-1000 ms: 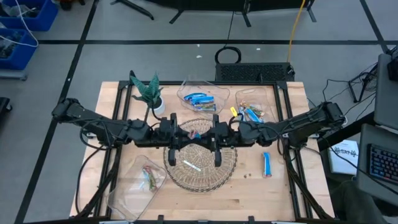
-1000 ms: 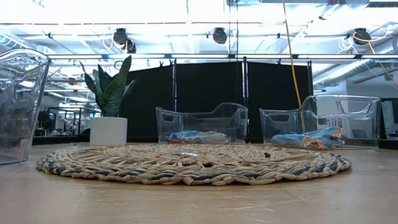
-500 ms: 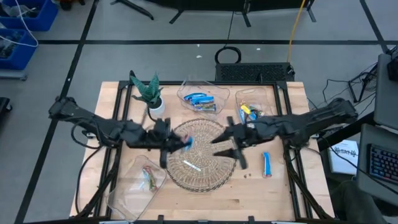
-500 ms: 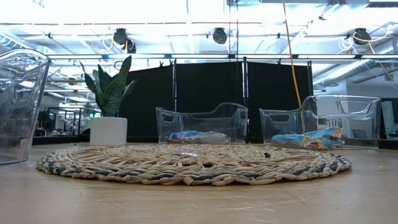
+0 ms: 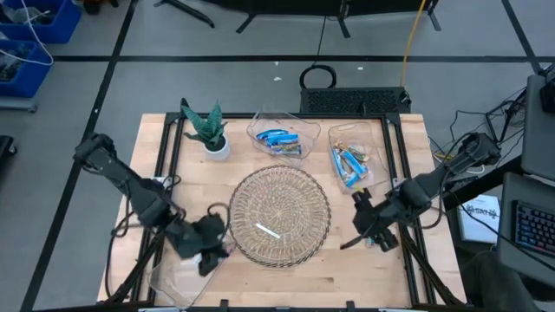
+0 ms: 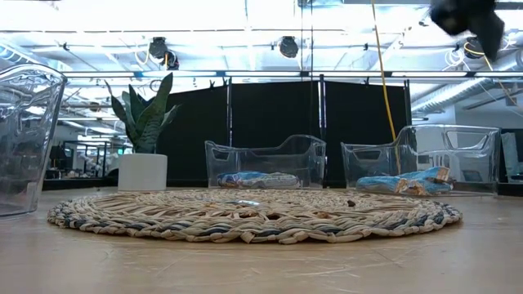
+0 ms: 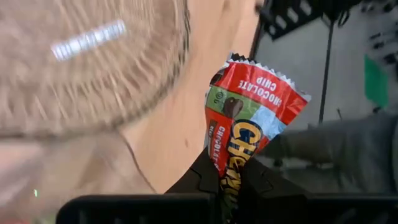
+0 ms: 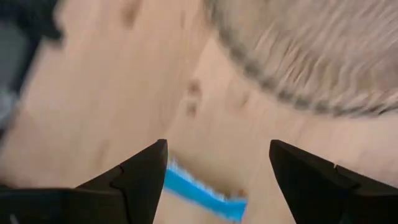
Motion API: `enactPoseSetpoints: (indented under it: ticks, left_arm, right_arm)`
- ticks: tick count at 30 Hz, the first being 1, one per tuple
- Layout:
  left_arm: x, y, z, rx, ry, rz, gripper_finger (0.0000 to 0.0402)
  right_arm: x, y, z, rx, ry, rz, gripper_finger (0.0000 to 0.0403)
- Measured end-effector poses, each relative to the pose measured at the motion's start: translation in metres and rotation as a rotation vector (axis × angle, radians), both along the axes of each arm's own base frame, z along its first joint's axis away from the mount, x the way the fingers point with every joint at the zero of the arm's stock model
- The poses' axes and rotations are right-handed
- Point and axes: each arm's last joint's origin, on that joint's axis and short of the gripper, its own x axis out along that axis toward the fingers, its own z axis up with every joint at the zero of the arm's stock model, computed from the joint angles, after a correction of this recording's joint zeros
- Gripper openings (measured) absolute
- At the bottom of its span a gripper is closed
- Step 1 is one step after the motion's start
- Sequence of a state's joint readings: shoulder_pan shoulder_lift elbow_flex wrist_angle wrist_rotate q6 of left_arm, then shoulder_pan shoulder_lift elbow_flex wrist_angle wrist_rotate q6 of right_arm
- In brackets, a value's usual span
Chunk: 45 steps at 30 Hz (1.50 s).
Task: Pick and place Granola Bars by type
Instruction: Put the left red granola bar into the bottom transparent bin
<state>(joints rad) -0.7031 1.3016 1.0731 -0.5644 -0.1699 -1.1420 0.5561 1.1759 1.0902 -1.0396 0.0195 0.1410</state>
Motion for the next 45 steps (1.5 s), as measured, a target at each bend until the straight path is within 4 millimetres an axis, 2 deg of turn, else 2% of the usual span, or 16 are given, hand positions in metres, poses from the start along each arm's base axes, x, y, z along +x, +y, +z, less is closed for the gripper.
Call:
enactPoseSetpoints:
  ticks: [7, 12, 23, 28, 35, 45]
  left_arm:
    - [-0.029, -0.028, -0.020, -0.025, 0.225, 0.020, 0.0018]
    - [-0.040, -0.047, -0.036, -0.004, 0.319, 0.021, 0.0018]
    - [-0.045, -0.078, -0.080, 0.059, 0.474, 0.063, 0.0017]
    - [-0.048, -0.086, -0.095, 0.076, 0.538, 0.086, 0.0017]
    - [-0.052, -0.094, -0.106, 0.086, 0.574, 0.080, 0.0017]
    - [-0.064, -0.097, -0.108, 0.111, 0.592, 0.115, 0.0017]
  right_arm:
    - [-0.026, -0.005, -0.059, -0.058, 0.262, 0.126, 0.0275]
    - [-0.038, -0.008, -0.084, -0.067, 0.349, 0.164, 0.0271]
    - [-0.037, -0.006, -0.086, -0.065, 0.311, 0.202, 0.0267]
    - [-0.026, 0.000, -0.088, -0.082, 0.190, 0.293, 0.0266]
    - [-0.021, 0.009, -0.106, -0.140, 0.276, 0.383, 0.0253]
    - [-0.016, 0.018, -0.133, -0.193, 0.417, 0.419, 0.0243]
